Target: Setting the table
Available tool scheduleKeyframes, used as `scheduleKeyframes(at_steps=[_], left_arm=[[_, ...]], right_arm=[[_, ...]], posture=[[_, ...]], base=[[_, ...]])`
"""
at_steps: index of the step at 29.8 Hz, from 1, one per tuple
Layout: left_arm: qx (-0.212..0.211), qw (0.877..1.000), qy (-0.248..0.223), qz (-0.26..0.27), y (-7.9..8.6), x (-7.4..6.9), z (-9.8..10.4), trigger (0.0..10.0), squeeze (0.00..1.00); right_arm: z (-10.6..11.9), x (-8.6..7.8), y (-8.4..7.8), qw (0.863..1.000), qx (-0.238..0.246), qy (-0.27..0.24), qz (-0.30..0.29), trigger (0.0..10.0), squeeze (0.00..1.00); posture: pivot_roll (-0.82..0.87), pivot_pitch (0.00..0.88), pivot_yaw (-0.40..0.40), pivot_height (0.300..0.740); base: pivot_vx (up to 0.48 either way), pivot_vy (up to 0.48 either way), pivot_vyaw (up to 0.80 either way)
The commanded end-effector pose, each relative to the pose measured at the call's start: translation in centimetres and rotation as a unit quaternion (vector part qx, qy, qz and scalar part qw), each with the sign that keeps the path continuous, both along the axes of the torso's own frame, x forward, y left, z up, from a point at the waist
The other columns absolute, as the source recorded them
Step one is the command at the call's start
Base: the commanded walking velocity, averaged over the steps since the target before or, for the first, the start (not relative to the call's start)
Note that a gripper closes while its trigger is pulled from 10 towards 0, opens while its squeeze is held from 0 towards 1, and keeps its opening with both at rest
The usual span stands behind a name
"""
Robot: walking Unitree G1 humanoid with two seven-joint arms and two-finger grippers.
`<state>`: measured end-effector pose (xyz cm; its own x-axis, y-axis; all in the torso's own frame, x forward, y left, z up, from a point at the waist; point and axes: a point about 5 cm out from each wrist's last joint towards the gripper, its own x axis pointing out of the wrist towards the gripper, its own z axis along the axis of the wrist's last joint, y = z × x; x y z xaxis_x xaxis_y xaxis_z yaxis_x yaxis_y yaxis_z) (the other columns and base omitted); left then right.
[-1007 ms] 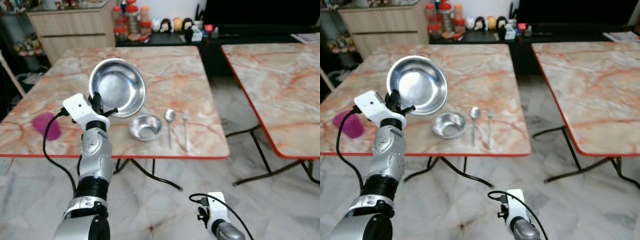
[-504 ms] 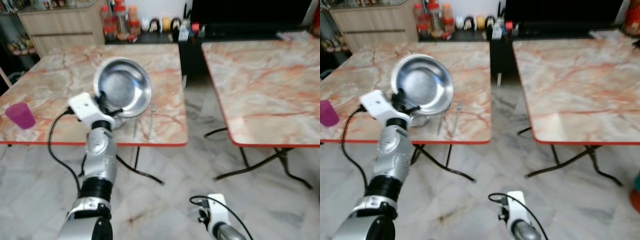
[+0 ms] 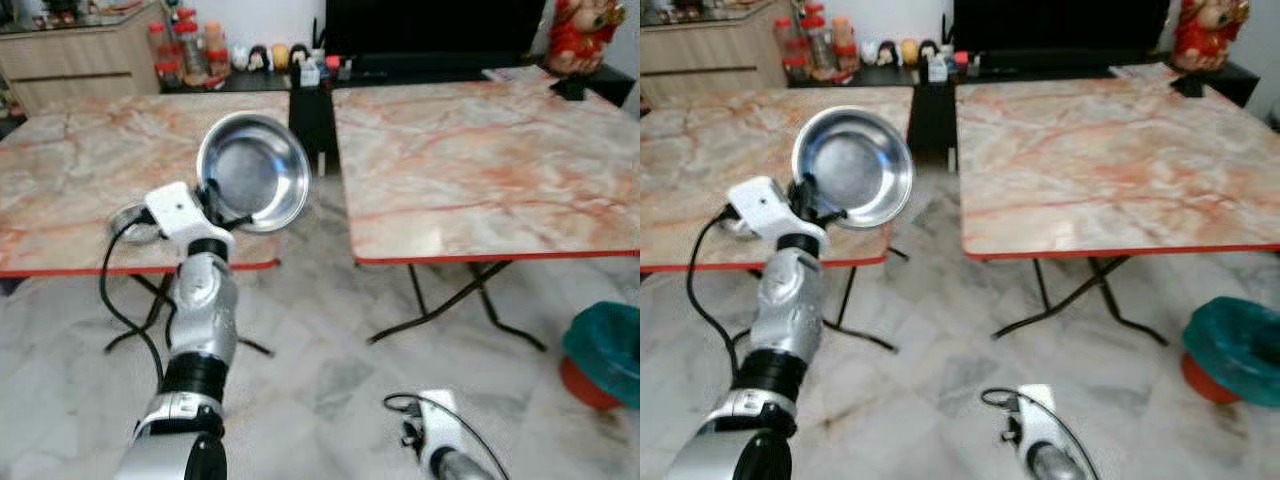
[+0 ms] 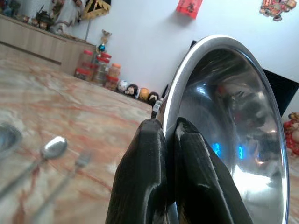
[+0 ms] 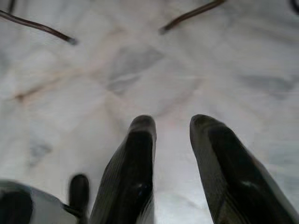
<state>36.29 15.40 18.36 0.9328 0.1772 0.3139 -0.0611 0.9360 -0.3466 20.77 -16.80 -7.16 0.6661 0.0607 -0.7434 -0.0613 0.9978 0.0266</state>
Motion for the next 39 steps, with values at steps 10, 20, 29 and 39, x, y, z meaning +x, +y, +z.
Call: scheduleKeyframes(at_steps=[10,20,29,39], left_arm=[[0.003,1.000,-0.010,0.002,0.53,-0.12,0.56,10.0,0.00],[0.010,1.000,-0.021,-0.010,0.31,-0.39,0.71,10.0,0.00],[0.013,1.000,-0.019,-0.014,0.28,-0.30,0.81,10.0,0.00],[0.018,0.999,-0.019,-0.019,0.09,-0.24,0.95,10.0,0.00]], right_arm=[[0.06,0.19,0.94,1.000,0.014,-0.004,0.002,10.0,0.00],[-0.02,0.13,0.88,1.000,0.013,0.004,0.001,10.0,0.00],[0.11,0.34,0.98,1.000,0.019,-0.002,-0.008,10.0,0.00],[0.13,0.34,1.00,1.000,0.020,-0.005,-0.011,10.0,0.00]], posture=[[0.05,0.000,0.019,0.740],[0.05,0.000,0.018,0.740],[0.04,0.000,0.024,0.740],[0.04,0.000,0.029,0.740]], base=[[0.000,-0.384,0.00],[0.114,0.000,-0.46],[0.453,0.000,0.00],[0.442,0.000,-0.30]])
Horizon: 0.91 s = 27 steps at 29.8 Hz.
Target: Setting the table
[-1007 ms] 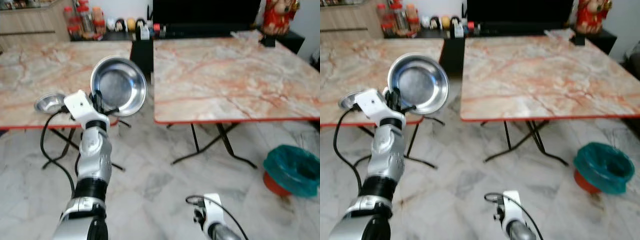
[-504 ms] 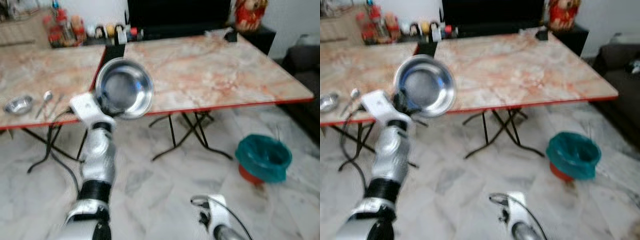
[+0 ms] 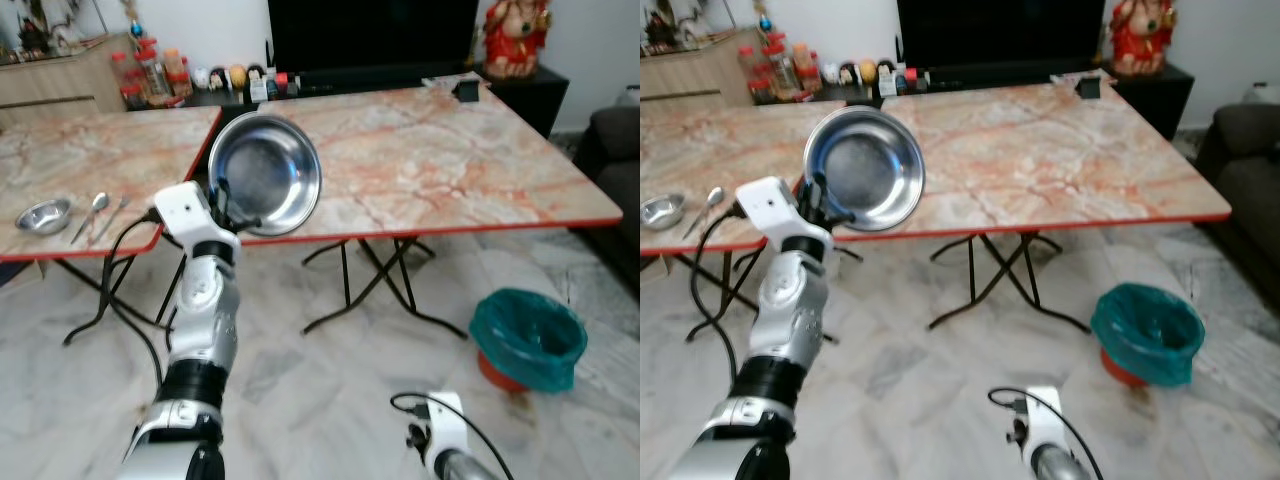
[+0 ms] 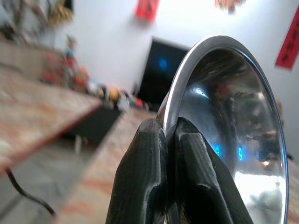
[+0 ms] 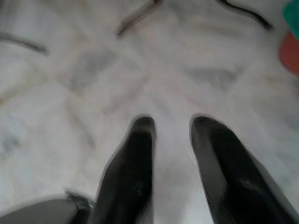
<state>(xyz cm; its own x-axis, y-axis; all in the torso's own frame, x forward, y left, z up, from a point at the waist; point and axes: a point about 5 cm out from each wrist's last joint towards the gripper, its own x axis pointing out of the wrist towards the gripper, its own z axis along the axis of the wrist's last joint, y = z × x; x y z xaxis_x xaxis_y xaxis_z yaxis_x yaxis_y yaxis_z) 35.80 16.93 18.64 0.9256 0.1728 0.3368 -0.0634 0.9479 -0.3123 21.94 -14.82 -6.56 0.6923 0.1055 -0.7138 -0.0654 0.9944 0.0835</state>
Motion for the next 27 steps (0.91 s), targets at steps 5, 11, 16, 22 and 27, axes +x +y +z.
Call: scheduleKeyframes(at_steps=[5,11,16,22,27], left_arm=[[0.001,1.000,-0.010,-0.027,-1.5,0.3,0.7,10.0,0.00],[0.003,0.999,-0.010,-0.035,-1.8,0.3,0.7,10.0,0.00],[0.004,0.999,-0.008,-0.042,-2.1,0.2,0.6,10.0,0.00],[0.005,0.999,-0.006,-0.053,-2.5,0.3,0.6,10.0,0.00],[0.007,0.998,-0.007,-0.057,-2.6,0.4,0.8,10.0,0.00]], right_arm=[[-0.5,-0.8,-0.9,1.000,-0.010,0.013,-0.012,10.0,0.00],[-0.5,-0.9,-0.9,1.000,-0.014,0.014,-0.009,10.0,0.00],[-0.6,-1.0,-0.9,1.000,-0.014,0.015,-0.007,10.0,0.00],[-0.6,-1.0,-0.9,1.000,-0.024,0.013,-0.001,10.0,0.00],[-0.6,-1.0,-0.8,1.000,-0.022,0.014,0.001,10.0,0.00]], posture=[[0.04,0.000,0.034,0.740],[0.04,0.000,0.039,0.740],[0.03,0.000,0.044,0.740],[0.03,0.000,0.046,0.740],[0.03,0.000,0.045,0.740]], base=[[0.436,0.000,0.00],[0.428,0.000,0.00],[0.419,0.000,0.00],[0.408,0.000,0.00],[0.395,0.000,0.00]])
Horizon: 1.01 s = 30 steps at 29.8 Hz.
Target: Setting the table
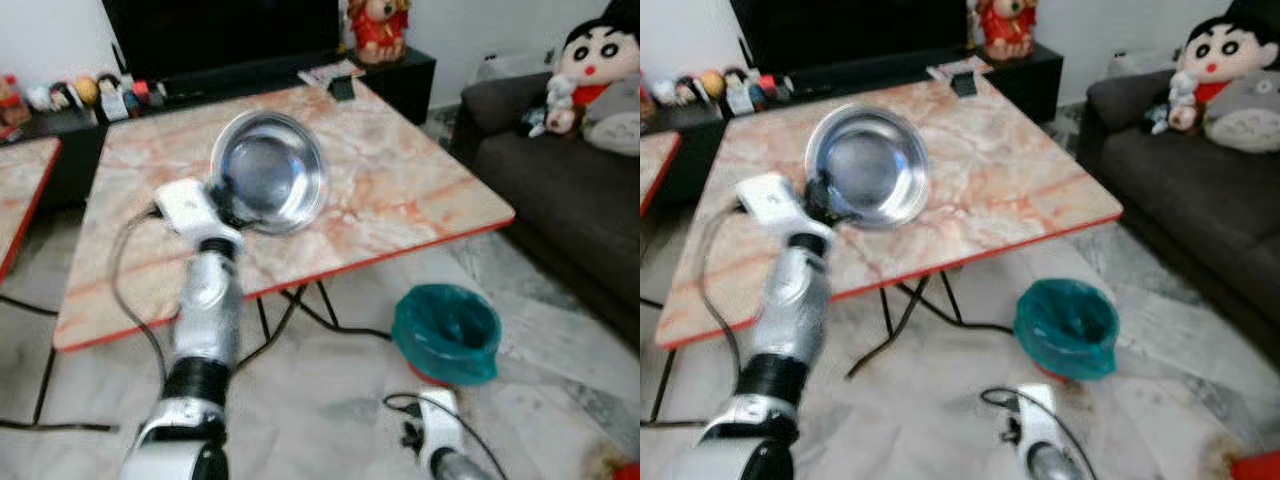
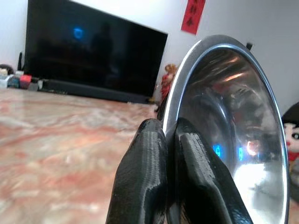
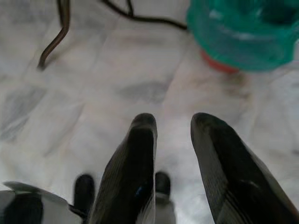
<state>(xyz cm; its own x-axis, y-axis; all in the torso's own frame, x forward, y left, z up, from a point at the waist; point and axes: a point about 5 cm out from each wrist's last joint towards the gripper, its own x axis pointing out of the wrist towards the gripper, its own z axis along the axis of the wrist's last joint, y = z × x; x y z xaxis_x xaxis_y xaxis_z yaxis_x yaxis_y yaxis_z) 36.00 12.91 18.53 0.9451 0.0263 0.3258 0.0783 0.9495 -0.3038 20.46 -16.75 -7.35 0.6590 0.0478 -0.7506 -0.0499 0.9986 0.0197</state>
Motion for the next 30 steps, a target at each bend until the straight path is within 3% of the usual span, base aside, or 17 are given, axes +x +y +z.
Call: scheduleKeyframes(at_steps=[1,15,25,30], left_arm=[[0.002,1.000,-0.014,0.019,1.5,0.2,0.9,10.0,0.00],[0.007,1.000,-0.007,-0.001,0.7,0.0,0.5,10.0,0.00],[0.027,0.997,0.026,-0.073,-1.0,-0.3,-0.9,10.0,0.00],[0.063,0.993,0.028,-0.101,-2.0,-0.5,-1.1,10.0,0.00]], right_arm=[[0.2,0.5,1.1,1.000,0.013,-0.009,0.006,10.0,0.00],[0.2,0.4,1.1,1.000,0.011,-0.006,0.003,10.0,0.00],[0.1,0.2,1.0,1.000,0.011,-0.004,-0.001,10.0,0.00],[0.0,0.2,1.0,1.000,0.012,-0.004,0.000,10.0,0.00]], posture=[[0.03,0.000,0.047,0.740],[0.03,0.000,0.048,0.740],[0.03,0.000,0.050,0.740],[0.02,0.000,0.054,0.740]], base=[[0.394,0.000,0.00],[0.386,0.000,0.00],[0.000,0.000,0.00],[0.000,0.000,0.00]])
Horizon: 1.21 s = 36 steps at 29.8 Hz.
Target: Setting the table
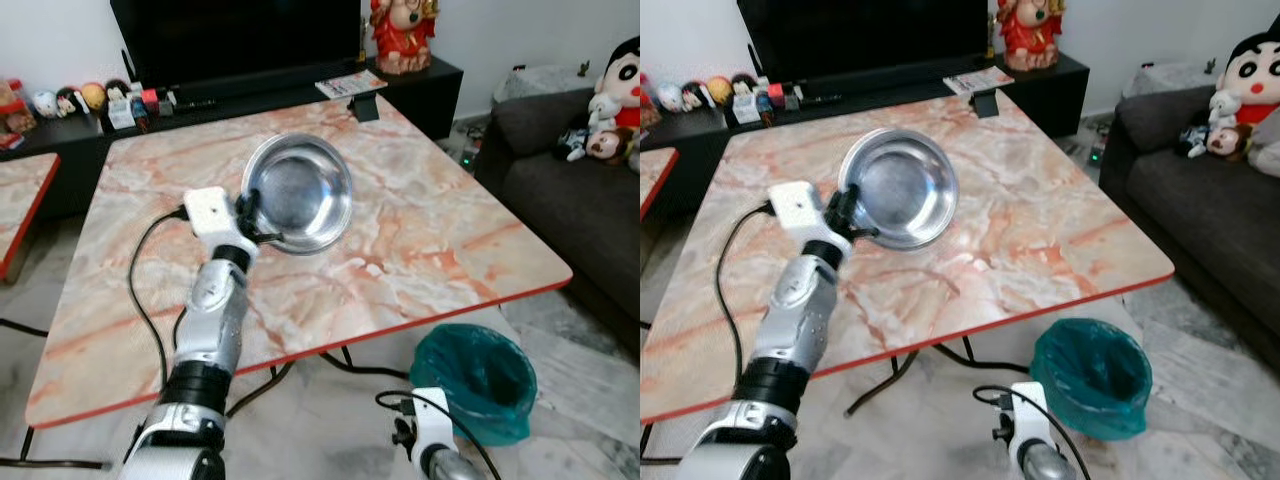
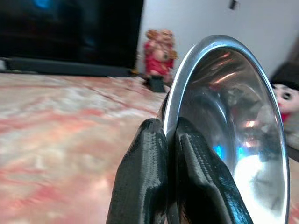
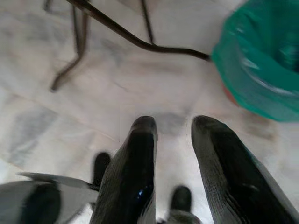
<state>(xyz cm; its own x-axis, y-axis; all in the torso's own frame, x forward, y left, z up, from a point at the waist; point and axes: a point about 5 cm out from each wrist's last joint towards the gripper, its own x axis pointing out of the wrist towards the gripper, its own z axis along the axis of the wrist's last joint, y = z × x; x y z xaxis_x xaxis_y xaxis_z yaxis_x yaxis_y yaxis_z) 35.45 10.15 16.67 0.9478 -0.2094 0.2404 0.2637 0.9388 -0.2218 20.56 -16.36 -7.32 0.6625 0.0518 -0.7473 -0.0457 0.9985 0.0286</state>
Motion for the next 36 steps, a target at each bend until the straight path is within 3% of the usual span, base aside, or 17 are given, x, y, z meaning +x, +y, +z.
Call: scheduleKeyframes(at_steps=[1,5,13,15,18,36], left_arm=[[0.013,1.000,-0.013,0.005,0.7,0.1,0.8,10.0,0.00],[0.022,1.000,0.006,-0.002,0.4,0.3,0.7,10.0,0.00],[-0.026,0.998,0.039,-0.032,-1.3,0.9,1.1,10.0,0.00],[-0.007,0.999,0.036,-0.024,-1.6,1.0,1.2,10.0,0.00],[0.019,0.999,0.037,-0.014,-1.7,1.1,1.1,10.0,0.00],[0.020,0.999,0.032,0.008,-0.7,1.0,1.3,10.0,0.00]], right_arm=[[0.0,0.1,0.6,1.000,0.007,-0.002,0.002,10.0,0.00],[0.0,0.1,0.7,1.000,0.008,-0.003,0.000,10.0,0.00],[0.0,0.1,0.8,1.000,0.010,-0.003,0.000,10.0,0.00],[0.0,0.1,0.8,1.000,0.012,-0.004,-0.004,10.0,0.00],[0.0,0.1,0.8,1.000,0.015,-0.001,-0.010,10.0,0.00],[0.0,0.0,0.9,1.000,0.016,-0.002,-0.002,10.0,0.00]], posture=[[0.02,0.000,0.054,0.740],[0.02,0.000,0.055,0.740],[0.02,0.000,0.062,0.740],[0.02,0.000,0.064,0.740],[0.02,0.000,0.065,0.740],[0.02,0.000,0.063,0.740]], base=[[0.000,0.000,0.00],[0.000,0.000,0.00],[0.000,0.000,0.00],[0.000,0.000,0.00],[0.000,0.000,0.00],[0.241,0.000,0.00]])
